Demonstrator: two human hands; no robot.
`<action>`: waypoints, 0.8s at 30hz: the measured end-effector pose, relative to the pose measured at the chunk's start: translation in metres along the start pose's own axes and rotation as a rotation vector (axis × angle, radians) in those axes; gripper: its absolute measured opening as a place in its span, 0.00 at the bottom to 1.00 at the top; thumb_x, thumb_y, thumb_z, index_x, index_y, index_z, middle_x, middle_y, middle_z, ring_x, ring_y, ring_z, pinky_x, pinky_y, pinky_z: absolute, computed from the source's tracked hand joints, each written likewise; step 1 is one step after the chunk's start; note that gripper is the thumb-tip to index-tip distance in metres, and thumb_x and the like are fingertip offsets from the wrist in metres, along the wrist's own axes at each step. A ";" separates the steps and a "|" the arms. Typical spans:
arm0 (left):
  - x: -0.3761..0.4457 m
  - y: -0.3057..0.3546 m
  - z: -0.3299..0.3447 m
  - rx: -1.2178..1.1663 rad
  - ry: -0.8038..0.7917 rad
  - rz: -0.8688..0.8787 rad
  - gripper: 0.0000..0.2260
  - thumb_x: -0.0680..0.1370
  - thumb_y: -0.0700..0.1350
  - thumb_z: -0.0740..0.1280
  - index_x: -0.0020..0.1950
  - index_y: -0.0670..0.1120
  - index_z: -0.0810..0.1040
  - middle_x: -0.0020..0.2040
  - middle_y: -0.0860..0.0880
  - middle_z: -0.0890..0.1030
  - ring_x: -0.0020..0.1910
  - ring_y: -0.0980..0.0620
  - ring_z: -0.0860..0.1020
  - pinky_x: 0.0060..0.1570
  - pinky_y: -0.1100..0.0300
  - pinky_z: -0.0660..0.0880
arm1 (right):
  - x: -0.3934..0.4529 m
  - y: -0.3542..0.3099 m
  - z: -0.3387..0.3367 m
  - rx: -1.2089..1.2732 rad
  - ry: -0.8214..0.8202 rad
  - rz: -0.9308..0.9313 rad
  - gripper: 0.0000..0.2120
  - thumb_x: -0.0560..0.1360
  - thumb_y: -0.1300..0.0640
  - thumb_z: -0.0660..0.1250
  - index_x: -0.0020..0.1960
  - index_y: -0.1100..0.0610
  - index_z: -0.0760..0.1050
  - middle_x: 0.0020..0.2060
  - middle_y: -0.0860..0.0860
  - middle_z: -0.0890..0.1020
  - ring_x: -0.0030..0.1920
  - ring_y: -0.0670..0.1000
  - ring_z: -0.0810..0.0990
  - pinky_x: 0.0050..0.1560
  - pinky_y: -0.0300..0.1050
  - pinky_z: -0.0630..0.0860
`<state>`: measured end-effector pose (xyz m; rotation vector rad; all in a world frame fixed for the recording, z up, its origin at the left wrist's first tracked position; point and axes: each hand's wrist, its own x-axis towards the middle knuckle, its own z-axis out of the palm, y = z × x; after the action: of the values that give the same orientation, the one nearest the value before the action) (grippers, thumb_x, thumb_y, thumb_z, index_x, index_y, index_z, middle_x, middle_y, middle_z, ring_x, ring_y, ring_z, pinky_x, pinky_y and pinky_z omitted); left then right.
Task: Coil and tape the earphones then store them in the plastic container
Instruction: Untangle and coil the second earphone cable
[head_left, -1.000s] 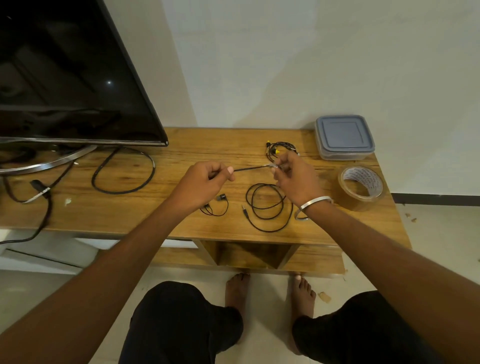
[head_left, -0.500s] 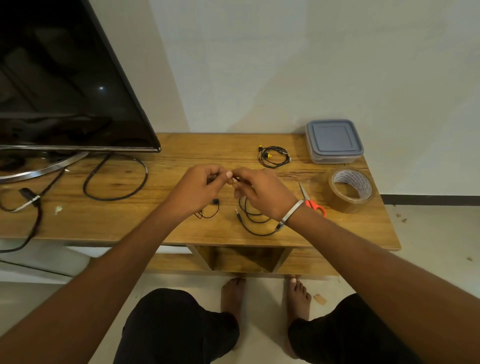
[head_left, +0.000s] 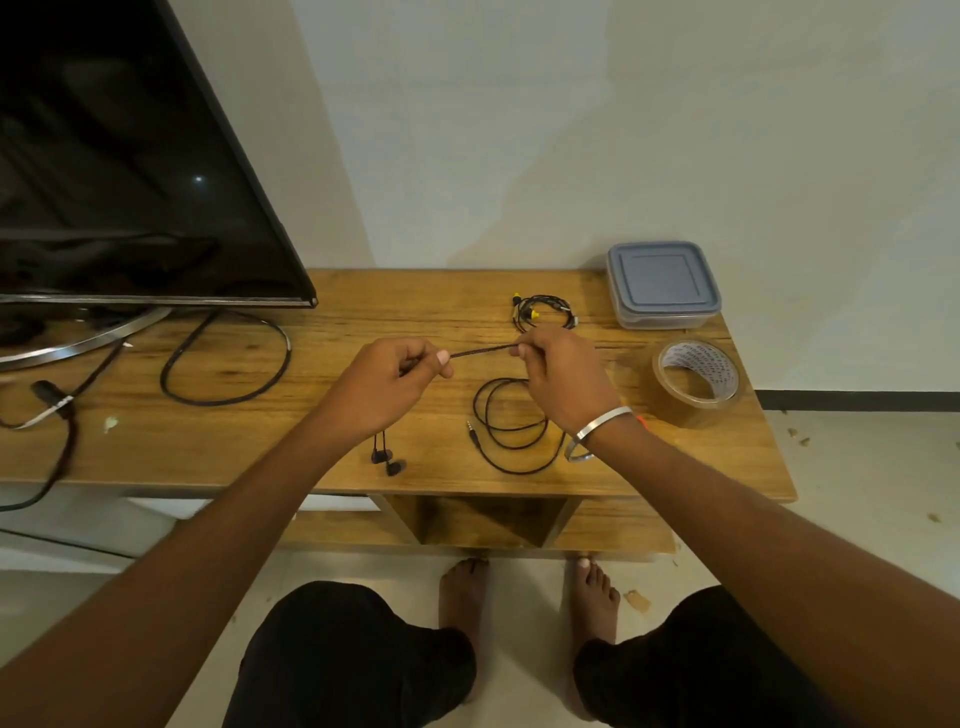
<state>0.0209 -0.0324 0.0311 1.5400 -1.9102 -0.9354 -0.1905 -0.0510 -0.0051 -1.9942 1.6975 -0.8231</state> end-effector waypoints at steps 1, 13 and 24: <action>0.001 0.000 0.001 0.002 0.003 0.008 0.11 0.81 0.51 0.62 0.44 0.54 0.82 0.44 0.42 0.84 0.46 0.45 0.82 0.47 0.48 0.77 | -0.001 0.000 0.002 -0.015 -0.020 -0.003 0.10 0.78 0.58 0.61 0.57 0.53 0.76 0.53 0.50 0.80 0.56 0.53 0.78 0.59 0.58 0.73; 0.007 0.010 0.003 -0.041 -0.052 0.068 0.11 0.81 0.53 0.62 0.44 0.53 0.82 0.30 0.43 0.72 0.28 0.46 0.68 0.30 0.54 0.66 | -0.002 -0.027 -0.004 0.100 -0.084 -0.359 0.10 0.79 0.58 0.60 0.51 0.56 0.80 0.30 0.46 0.82 0.32 0.43 0.80 0.44 0.41 0.74; -0.001 -0.004 0.000 -0.142 -0.096 -0.041 0.12 0.82 0.50 0.61 0.46 0.47 0.81 0.29 0.49 0.69 0.28 0.51 0.72 0.35 0.51 0.77 | 0.000 -0.010 -0.018 0.087 0.094 -0.172 0.09 0.79 0.59 0.60 0.51 0.57 0.79 0.31 0.46 0.79 0.33 0.45 0.78 0.44 0.45 0.76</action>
<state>0.0238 -0.0317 0.0285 1.4808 -1.8395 -1.1563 -0.1942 -0.0481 0.0148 -2.0932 1.5266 -1.0461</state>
